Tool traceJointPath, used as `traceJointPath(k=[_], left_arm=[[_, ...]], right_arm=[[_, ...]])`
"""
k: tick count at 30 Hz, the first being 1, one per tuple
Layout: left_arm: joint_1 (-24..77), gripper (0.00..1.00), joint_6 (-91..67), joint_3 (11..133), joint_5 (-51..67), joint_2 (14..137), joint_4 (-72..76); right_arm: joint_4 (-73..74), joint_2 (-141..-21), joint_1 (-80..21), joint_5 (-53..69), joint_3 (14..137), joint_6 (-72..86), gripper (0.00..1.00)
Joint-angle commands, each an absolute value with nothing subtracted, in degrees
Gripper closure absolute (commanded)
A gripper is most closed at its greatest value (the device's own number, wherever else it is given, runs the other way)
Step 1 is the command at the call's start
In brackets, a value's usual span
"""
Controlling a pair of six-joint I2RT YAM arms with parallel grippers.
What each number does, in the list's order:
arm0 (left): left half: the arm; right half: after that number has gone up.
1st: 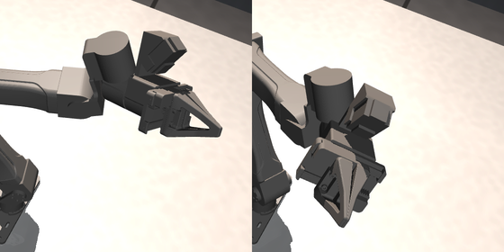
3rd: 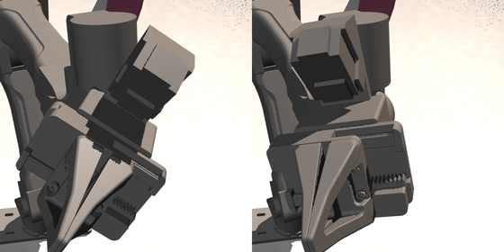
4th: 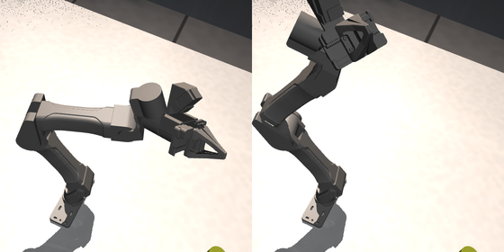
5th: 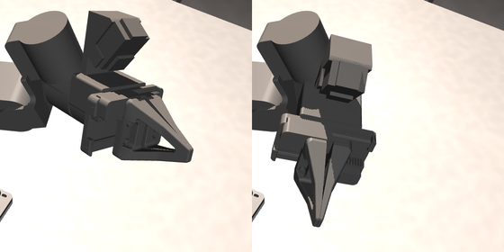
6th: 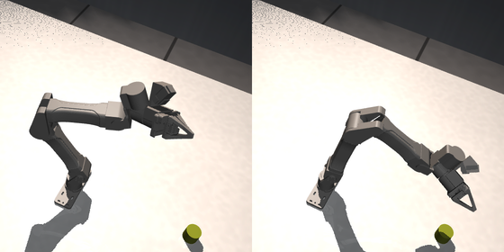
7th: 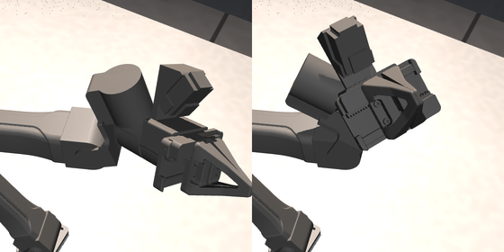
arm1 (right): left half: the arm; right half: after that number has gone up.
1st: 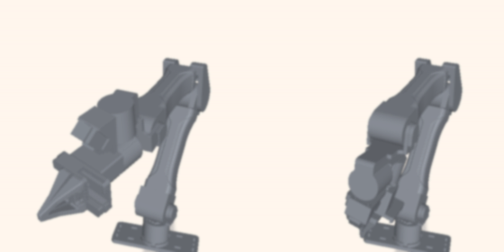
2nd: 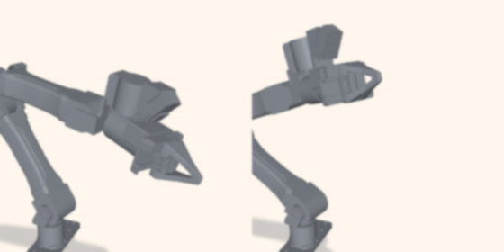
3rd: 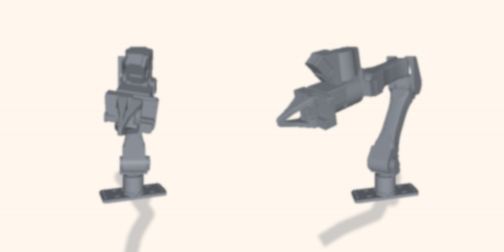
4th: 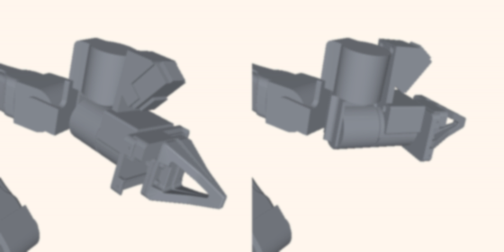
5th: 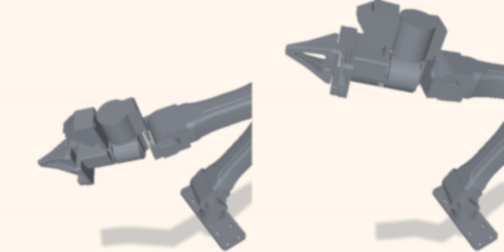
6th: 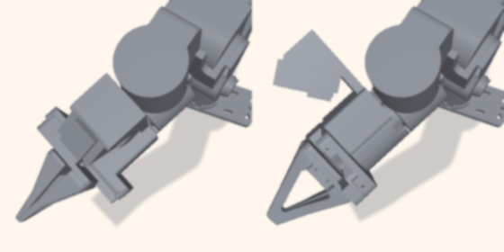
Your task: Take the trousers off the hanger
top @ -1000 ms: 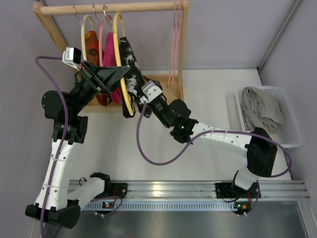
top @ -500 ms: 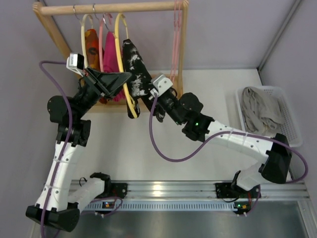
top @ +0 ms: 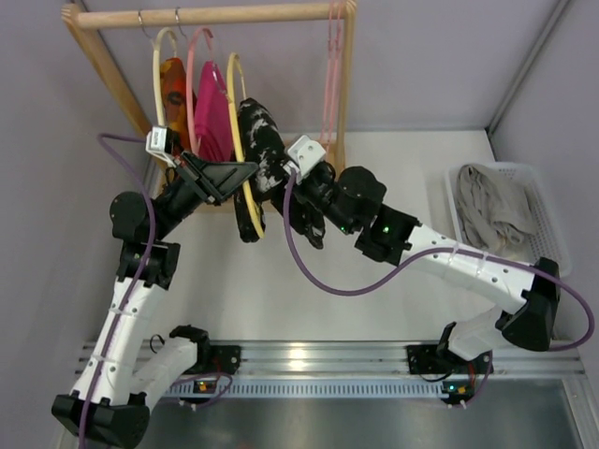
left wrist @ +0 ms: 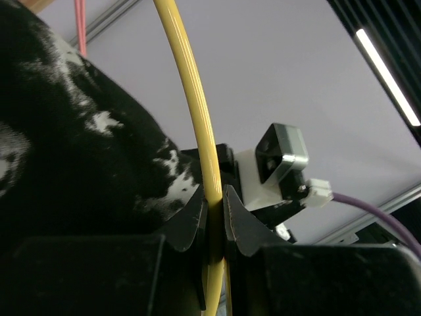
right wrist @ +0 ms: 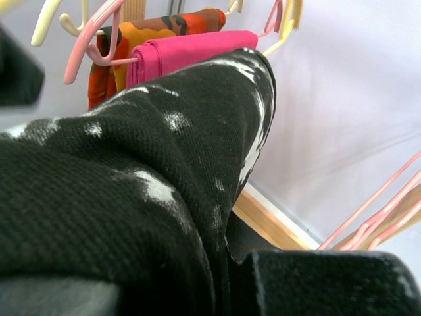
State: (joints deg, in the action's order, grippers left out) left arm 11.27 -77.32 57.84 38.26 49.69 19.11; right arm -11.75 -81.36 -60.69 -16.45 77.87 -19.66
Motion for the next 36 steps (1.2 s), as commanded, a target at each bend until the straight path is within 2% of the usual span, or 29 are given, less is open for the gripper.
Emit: traceJointPath(k=[1, 26, 29, 36], left_arm=[[10.72, 1.00, -69.27, 55.46, 36.13, 48.08, 15.74], [10.72, 1.00, -58.89, 46.85, 37.26, 44.82, 4.75], [10.72, 1.00, -57.92, 45.79, 39.46, 44.56, 4.83], [10.90, 1.00, -56.69, 46.23, 41.66, 45.09, 4.83]], right_arm=[[-24.17, -73.48, -60.29, -17.23, 87.01, -17.49, 1.00], [-24.00, -67.42, -58.98, -20.21, 100.37, -22.24, 1.00], [-21.64, -64.88, -54.95, -21.18, 100.37, -19.44, 1.00], [-14.07, -54.15, -35.35, -24.43, 93.36, -10.74, 1.00]])
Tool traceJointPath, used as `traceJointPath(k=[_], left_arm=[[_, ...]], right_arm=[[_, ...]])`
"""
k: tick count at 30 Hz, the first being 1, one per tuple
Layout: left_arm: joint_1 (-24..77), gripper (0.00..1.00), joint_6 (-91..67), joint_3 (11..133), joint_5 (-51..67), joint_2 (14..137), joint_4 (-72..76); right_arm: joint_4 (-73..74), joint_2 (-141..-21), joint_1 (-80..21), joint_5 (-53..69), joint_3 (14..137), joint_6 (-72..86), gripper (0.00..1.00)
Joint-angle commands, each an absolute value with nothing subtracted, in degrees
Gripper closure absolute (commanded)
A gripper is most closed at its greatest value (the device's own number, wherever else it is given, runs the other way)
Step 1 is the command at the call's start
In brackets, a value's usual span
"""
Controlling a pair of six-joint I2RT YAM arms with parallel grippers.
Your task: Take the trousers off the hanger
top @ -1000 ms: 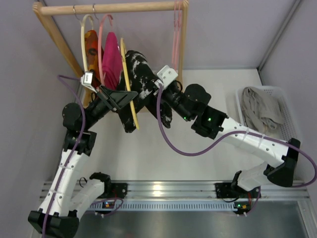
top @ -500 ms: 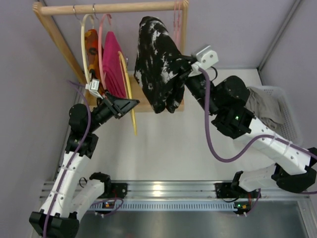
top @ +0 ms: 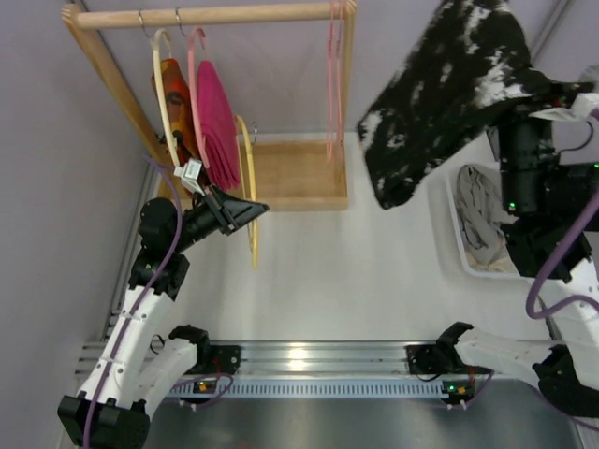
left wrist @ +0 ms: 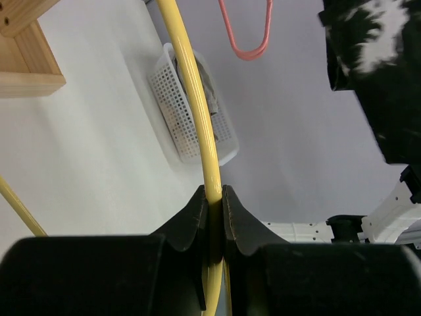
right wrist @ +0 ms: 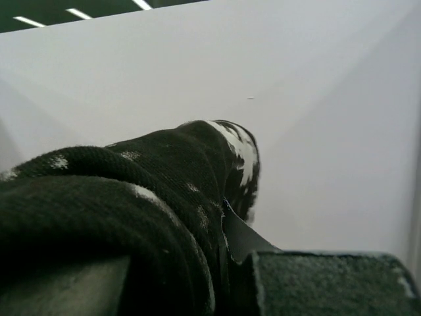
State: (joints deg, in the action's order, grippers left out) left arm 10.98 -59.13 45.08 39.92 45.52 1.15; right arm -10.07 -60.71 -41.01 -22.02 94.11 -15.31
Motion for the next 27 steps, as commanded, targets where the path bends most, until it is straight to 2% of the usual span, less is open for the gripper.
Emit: traceJointPath(k=[1, 5, 12, 20, 27], left_arm=[[10.99, 1.00, -56.60, 46.49, 41.49, 45.35, 4.83], [11.51, 1.00, -56.78, 46.84, 40.70, 46.75, 4.92], [12.57, 1.00, -56.87, 47.81, 40.60, 47.29, 5.71], [12.83, 1.00, -57.39, 47.55, 40.34, 46.76, 5.97], [13.01, 1.00, -58.45, 47.29, 40.43, 46.41, 6.85]], right_arm=[[-12.67, -51.53, -33.59, -24.96, 92.38, -10.29, 1.00], [-9.59, -45.10, -23.33, -29.95, 85.18, -11.24, 1.00], [-9.32, -36.04, -13.02, -44.10, 65.77, -20.64, 1.00], [-0.36, -33.05, -1.43, -51.94, 61.18, -15.39, 1.00], [-9.56, -31.73, 5.62, -54.14, 53.19, -24.94, 1.00]])
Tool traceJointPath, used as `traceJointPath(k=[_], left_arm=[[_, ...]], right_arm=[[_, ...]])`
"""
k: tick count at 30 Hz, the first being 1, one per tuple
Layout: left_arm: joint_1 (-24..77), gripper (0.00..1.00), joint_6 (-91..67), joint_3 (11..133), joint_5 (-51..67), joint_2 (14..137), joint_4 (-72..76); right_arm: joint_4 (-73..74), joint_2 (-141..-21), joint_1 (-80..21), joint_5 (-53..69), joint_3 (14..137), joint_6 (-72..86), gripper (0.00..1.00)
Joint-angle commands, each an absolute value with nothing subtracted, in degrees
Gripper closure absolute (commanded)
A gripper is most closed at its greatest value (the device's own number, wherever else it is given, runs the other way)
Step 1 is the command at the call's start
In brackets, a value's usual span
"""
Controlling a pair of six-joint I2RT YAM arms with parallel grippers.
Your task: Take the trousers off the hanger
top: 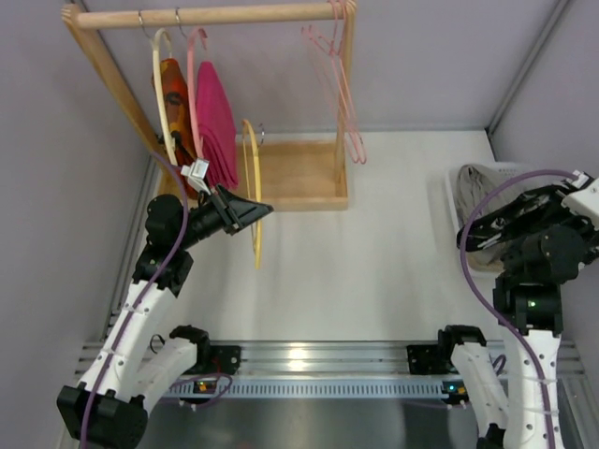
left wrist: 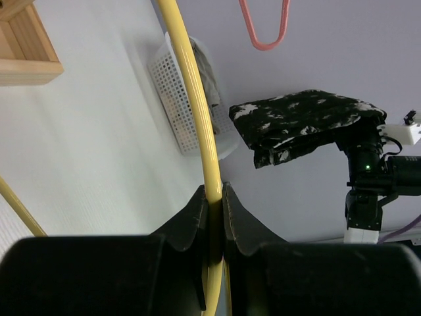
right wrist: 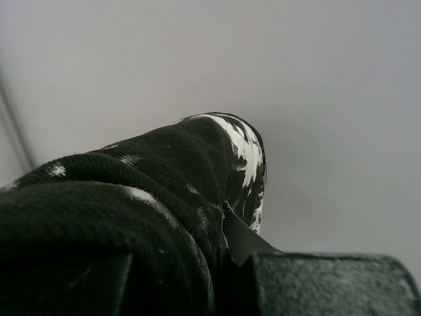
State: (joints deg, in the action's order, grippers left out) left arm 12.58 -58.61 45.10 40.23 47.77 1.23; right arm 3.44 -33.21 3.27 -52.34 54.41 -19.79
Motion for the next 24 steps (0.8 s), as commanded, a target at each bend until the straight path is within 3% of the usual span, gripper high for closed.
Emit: traceJointPath(k=[1, 11, 20, 24], left_arm=[[12.92, 1.00, -58.71, 47.20, 40.43, 46.41, 7.03], [13.10, 1.00, -59.94, 46.58, 40.96, 45.53, 8.26], [13.18, 1.00, -59.68, 46.05, 40.96, 44.38, 8.26], [13.18, 1.00, -59.15, 46.58, 42.01, 44.30, 8.26]], right_arm=[[-11.15, -31.82, 6.15, -54.31, 52.04, -26.44, 1.00], [-20.75, -36.73, 10.28, -50.80, 43.76, -29.12, 1.00], [-24.45, -60.97, 12.22, -46.68, 52.71, -26.99, 1.00], [-20.93, -73.35, 12.22, -38.51, 56.68, -24.09, 1.00]])
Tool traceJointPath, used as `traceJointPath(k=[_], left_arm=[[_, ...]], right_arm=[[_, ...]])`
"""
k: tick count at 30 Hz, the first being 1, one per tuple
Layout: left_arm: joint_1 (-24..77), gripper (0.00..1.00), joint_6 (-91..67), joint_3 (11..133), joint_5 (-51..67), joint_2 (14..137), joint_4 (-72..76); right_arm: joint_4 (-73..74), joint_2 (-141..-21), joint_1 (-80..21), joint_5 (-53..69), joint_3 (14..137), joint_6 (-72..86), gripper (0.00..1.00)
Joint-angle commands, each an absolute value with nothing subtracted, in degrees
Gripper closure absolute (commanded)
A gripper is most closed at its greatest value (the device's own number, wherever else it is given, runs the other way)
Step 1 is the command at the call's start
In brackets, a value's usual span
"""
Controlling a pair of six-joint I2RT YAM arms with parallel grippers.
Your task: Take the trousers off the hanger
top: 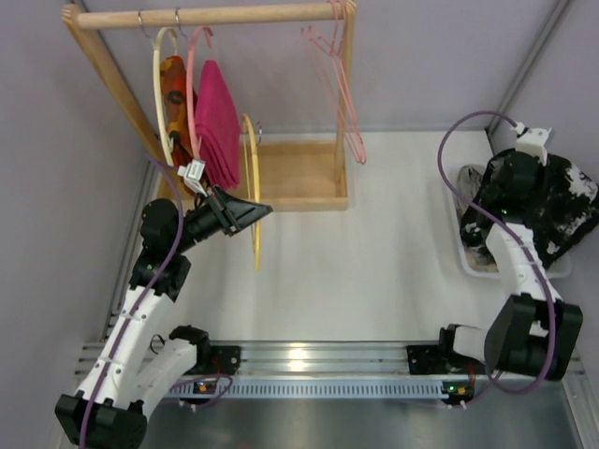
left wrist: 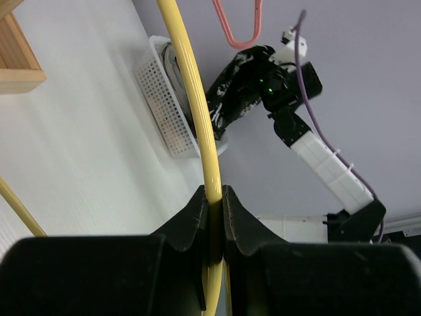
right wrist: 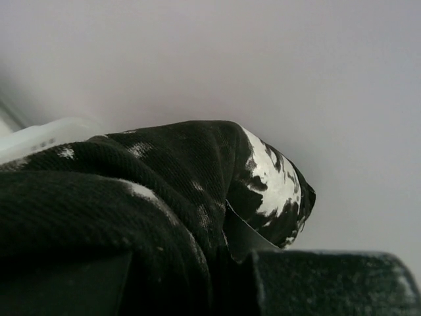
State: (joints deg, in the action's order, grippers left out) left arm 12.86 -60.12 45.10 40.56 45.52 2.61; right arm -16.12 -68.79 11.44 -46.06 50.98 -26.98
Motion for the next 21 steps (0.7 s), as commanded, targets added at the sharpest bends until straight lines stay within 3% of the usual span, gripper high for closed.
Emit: traceJointPath(k=[1, 11, 15, 18, 19, 21], left_arm=[[13.18, 1.00, -58.80, 46.93, 42.53, 44.21, 8.26], [13.27, 1.00, -54.67, 47.98, 47.03, 43.33, 7.04], [13.27, 1.00, -53.18, 48.69, 46.93, 43.50, 5.71], [13.27, 1.00, -52.65, 49.39, 46.76, 44.12, 5.36], [13.27, 1.00, -52.21, 50.09, 46.67, 44.30, 5.36], [13.27, 1.00, -51.77, 50.97, 46.41, 44.82, 5.36]], right_arm=[[-19.70, -75.65, 12.30, -37.02, 57.99, -23.39, 1.00], [3.15, -97.09, 12.39, -20.22, 71.80, -14.16, 1.00], [7.20, -100.27, 12.83, -17.67, 72.25, -14.33, 1.00], [11.50, -101.77, 13.36, -15.12, 73.82, -13.45, 0.88], [12.73, -101.95, 13.45, -13.73, 74.52, -13.36, 0.74], [15.73, -101.52, 13.71, -12.49, 76.20, -12.75, 0.66]])
